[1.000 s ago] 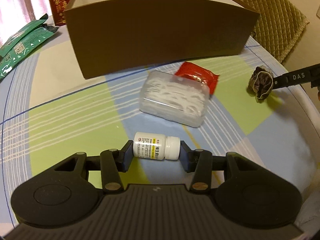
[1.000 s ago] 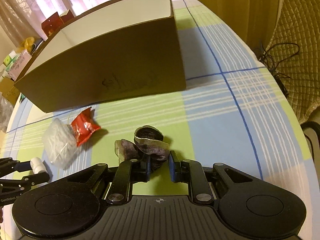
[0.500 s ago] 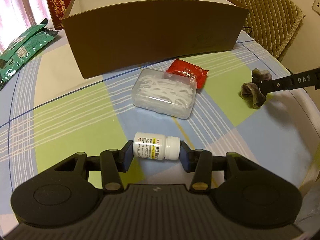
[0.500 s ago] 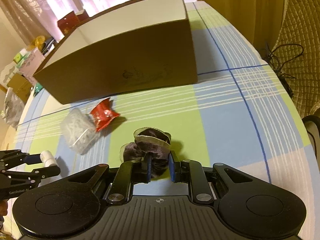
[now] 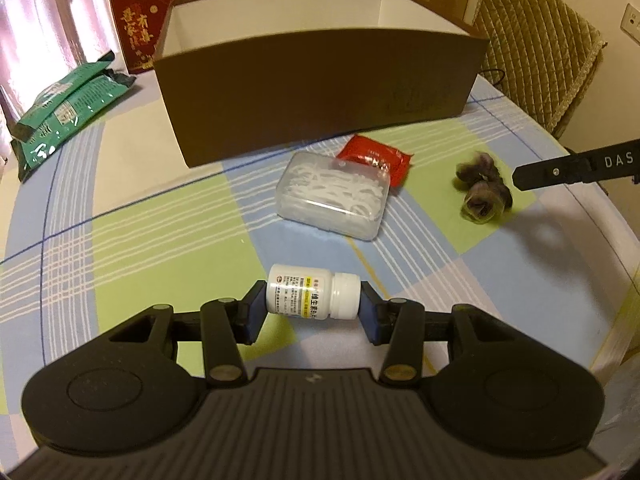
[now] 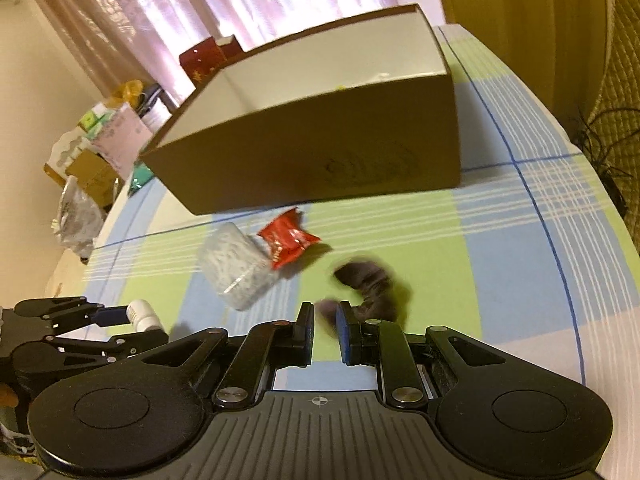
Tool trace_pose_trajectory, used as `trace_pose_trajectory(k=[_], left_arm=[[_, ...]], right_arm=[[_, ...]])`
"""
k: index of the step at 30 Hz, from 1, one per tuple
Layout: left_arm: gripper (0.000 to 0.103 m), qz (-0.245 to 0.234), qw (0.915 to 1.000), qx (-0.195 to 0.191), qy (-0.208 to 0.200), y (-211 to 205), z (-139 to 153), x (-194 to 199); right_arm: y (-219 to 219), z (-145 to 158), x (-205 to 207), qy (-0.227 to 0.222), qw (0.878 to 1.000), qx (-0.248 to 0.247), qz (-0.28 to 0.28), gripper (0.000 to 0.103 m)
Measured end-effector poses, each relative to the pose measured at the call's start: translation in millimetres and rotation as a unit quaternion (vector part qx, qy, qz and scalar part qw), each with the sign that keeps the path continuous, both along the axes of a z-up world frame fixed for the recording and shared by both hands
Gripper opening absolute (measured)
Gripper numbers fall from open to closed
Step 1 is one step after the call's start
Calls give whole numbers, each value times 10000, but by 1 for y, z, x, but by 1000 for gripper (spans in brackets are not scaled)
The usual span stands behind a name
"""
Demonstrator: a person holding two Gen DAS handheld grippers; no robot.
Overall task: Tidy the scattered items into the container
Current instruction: 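Lift the scrunchie with the right tool while the left tool holds the pill bottle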
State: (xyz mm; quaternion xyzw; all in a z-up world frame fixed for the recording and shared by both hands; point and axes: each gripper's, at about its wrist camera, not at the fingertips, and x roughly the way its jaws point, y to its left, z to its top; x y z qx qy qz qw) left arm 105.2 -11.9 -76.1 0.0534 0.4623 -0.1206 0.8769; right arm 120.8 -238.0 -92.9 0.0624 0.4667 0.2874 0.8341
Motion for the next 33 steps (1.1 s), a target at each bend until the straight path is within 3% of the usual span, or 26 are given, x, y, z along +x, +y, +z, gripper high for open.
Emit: trace_pose_trajectory(k=[6,8,9,11,17,22,23,24,28,29,30,32,33], left_arm=[[42,50,10000,1,-41,1,2,-1],[42,65,10000,5,-34,2,2,-1],[42,76,10000,6,-29,2,2,-1],[42,101,9999,7,-17,3,1,-1],[42,206,9998,11,47,9,-2,-1],[42,334,9994,37,96,16,-3,0],[42,362,9993,42,102,17,-4,0],[42,394,9992,45,109,19,-4,1],[42,492,9987,75,120,25,-3,2],[42,514,9986,82,121,26,-3,2],[42,535,9985,85,122,28,-3,3],[42,568,9983,91,127,30,-3,4],[42,577,9982,95,130,30,-3,4]], right_arm=[[1,2,-1,-210,9996,-173,1,22],[1,0,0,-208,9994,-294,-21,70],[0,0,0,-270,9991,-320,-78,103],[0,1,-4,-488,9986,-226,-25,103],[18,-21,5,-561,9957,-626,402,103],[29,-38,14,-895,9854,-962,1082,103],[31,-42,16,-948,9830,-994,1223,100],[33,-45,18,-971,9804,-1024,1372,90],[38,-59,25,-995,9721,-1167,1773,83],[38,-60,25,-1039,9701,-1189,1843,76],[40,-62,26,-1020,9686,-1183,1935,56],[41,-65,26,-1014,9671,-1255,1966,53],[41,-65,25,-1055,9662,-1270,1979,45]])
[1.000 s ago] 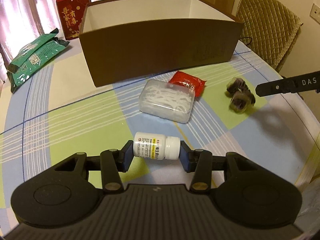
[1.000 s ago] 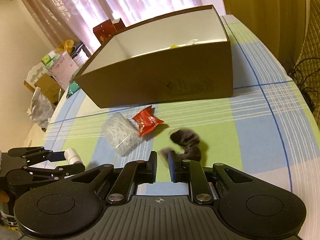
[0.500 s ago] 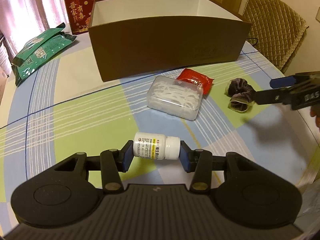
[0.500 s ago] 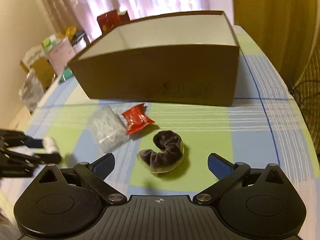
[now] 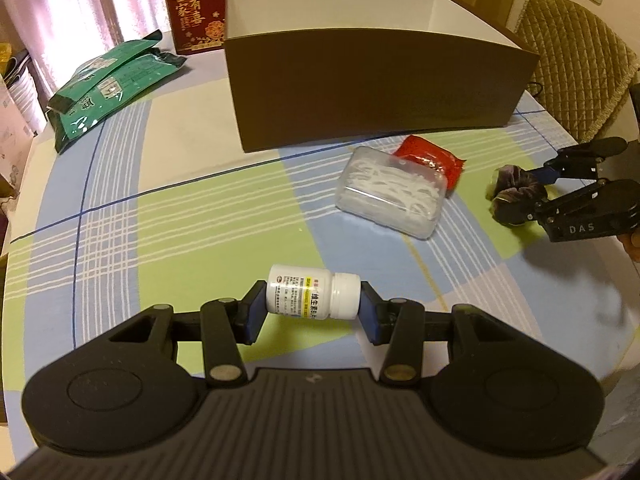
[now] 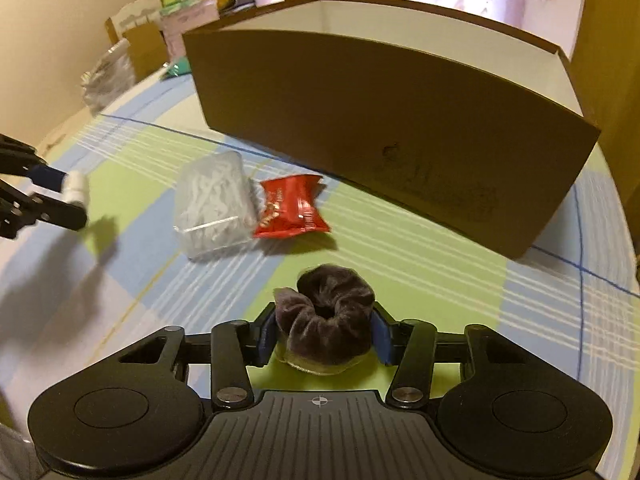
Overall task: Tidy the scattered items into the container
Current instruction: 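Lift the scrunchie with the right tool while the left tool holds the pill bottle, then carry the pill bottle and scrunchie into the box and release them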
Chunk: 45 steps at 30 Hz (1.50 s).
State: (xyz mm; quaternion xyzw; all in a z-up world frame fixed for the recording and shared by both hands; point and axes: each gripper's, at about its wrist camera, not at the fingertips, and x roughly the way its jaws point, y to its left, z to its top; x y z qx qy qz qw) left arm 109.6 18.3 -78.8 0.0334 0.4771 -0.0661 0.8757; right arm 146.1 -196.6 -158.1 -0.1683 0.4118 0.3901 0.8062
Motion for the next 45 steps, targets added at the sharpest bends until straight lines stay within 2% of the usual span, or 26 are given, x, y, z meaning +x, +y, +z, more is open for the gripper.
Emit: trace_pose_trajectory(k=[4,15,26,37,45], left_arm=[[42,-10,10000,0,-14,-1,1,2],[42,-257,9995,-30,-202,-8,13,7],[42,-703,9951,-88,-690,-22,47,26],[42,-1029,9849,11,-1390,-27,93,68],[42,-1179,9786,179,-1675,-32,112,111]], right_arm=[[0,3,-4,-22,10000,-55,9,33],[5,37,-27,25,9997,-236,19,32],[12,86,-21,-123,9998,155,46,32],[11,130,26,-273,9964,781,-171,32],[11,143,72,-360,9933,1010,-423,32]])
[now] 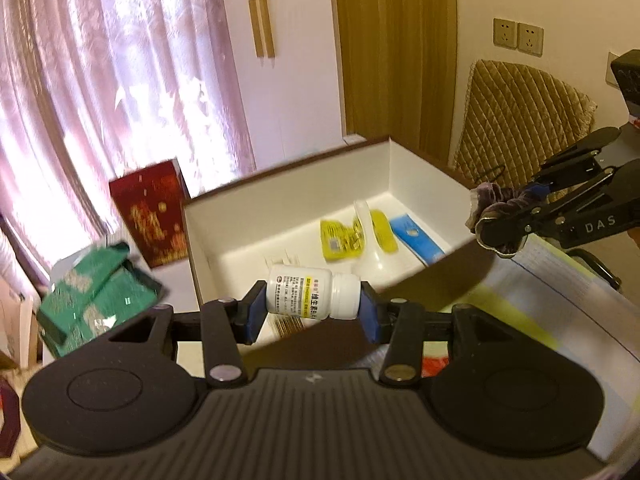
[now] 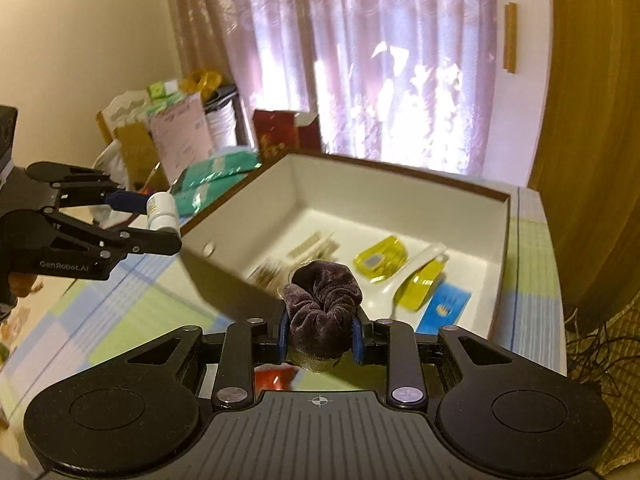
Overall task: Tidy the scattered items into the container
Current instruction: 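Carry the pill bottle and scrunchie into the box and release them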
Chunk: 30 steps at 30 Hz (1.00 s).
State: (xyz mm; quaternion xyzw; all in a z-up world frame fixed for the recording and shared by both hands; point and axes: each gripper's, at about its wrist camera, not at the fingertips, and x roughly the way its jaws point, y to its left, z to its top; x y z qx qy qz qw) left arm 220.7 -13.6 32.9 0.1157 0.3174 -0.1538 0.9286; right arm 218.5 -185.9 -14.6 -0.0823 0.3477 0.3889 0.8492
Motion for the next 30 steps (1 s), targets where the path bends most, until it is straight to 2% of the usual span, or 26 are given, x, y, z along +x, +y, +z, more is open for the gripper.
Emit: trace_pose_trajectory(k=[10,20,26,30], left_arm=[[42,-180,9994,281,66,-8,-5,69],[42,-303,9951,817,461,4,-42,145],[42,-587,9879,1340,517,10,-70,175],[42,-812,9778,1821,647,9,-86,193]], right_arm=[[13,-2,70,185,9997,142,-3,32],[47,-37,133,441,9980,-289,354,32],[65,-55,160,603,9962,-433,450,32],[71,-64,174,703,9954,-440,480,32]])
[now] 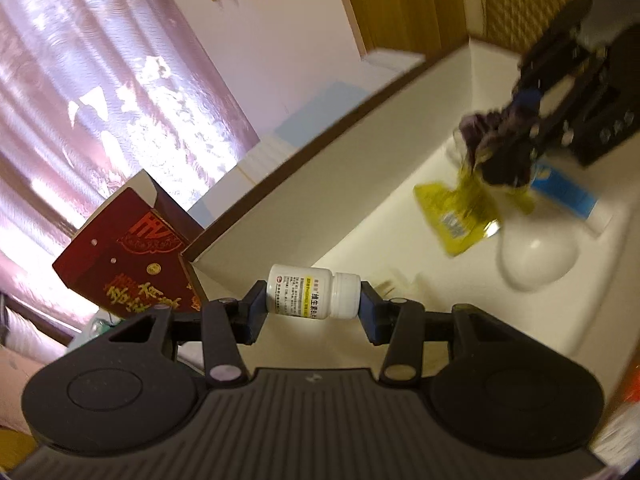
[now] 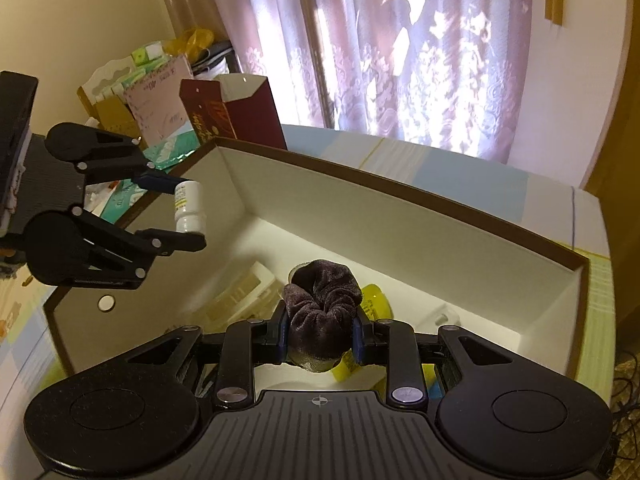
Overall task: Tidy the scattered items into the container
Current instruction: 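Carry the pill bottle and scrunchie into the box and release them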
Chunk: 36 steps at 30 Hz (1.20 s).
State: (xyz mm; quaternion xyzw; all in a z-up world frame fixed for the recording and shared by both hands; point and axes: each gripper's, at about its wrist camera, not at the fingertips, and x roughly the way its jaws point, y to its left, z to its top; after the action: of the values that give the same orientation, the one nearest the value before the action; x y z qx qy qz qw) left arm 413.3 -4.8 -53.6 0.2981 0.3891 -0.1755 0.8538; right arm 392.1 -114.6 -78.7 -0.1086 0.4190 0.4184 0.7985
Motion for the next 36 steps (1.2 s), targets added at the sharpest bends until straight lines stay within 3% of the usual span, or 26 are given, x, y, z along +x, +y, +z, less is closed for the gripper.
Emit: trace_pose_trajectory(k=[10,18,30,36], left_arm=[[43,-658,9946,776,216,-12,-31,21],[44,-729,9930,867,345,-11,-44,29],[53,-367,9981,428,268,-1,-18,31],[59,427,9968,-615,274,22,14,27]], right_arm=[[5,-16,24,112,9999,-127,6,32],[6,-23,37,151,9998,-131,-48,32],[9,-23,35,167,9998,-119,1,32],[13,-24,33,139,9998,-144,68,32]])
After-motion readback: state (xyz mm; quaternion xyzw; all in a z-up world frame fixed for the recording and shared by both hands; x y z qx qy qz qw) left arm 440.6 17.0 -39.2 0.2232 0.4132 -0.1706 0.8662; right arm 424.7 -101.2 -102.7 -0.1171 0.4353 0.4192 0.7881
